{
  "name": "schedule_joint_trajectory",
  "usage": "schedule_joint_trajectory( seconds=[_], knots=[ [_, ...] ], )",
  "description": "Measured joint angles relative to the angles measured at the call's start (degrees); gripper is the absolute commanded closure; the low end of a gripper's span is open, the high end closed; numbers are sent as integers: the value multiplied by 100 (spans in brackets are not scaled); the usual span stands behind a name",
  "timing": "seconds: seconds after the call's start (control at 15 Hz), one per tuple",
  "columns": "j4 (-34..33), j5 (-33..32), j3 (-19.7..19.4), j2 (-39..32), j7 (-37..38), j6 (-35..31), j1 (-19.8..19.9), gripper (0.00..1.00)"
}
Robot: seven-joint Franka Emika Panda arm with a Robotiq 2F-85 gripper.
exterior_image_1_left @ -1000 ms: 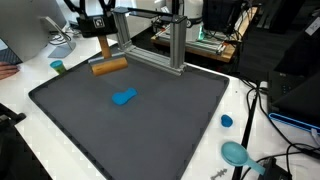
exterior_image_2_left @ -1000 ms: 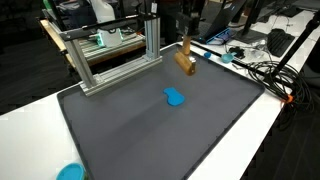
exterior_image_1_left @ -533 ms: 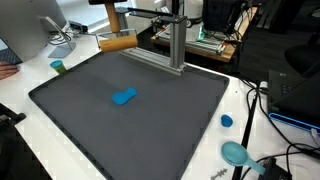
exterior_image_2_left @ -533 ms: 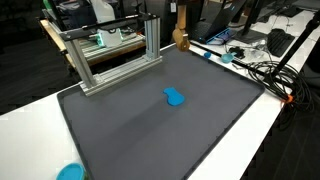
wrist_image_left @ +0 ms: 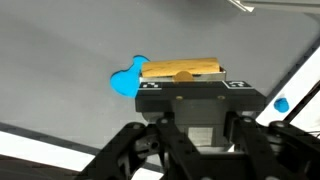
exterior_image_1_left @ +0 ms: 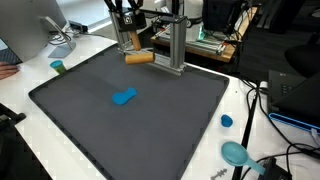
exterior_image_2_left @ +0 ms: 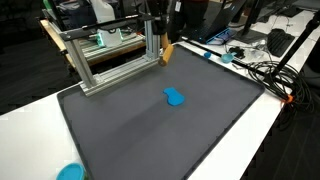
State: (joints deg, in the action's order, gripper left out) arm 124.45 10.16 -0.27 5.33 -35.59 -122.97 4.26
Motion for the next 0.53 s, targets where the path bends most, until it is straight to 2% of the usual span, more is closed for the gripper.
schedule_joint_trajectory(
  seconds=[0.27, 0.33, 0.53],
  knots=[
    [1295, 168, 53, 852, 1233, -610, -259, 78],
    [1582, 153, 114, 1137, 1645, -741, -351, 53],
    [2168, -6, 397, 1919, 2543, -1007, -517, 53]
  ],
)
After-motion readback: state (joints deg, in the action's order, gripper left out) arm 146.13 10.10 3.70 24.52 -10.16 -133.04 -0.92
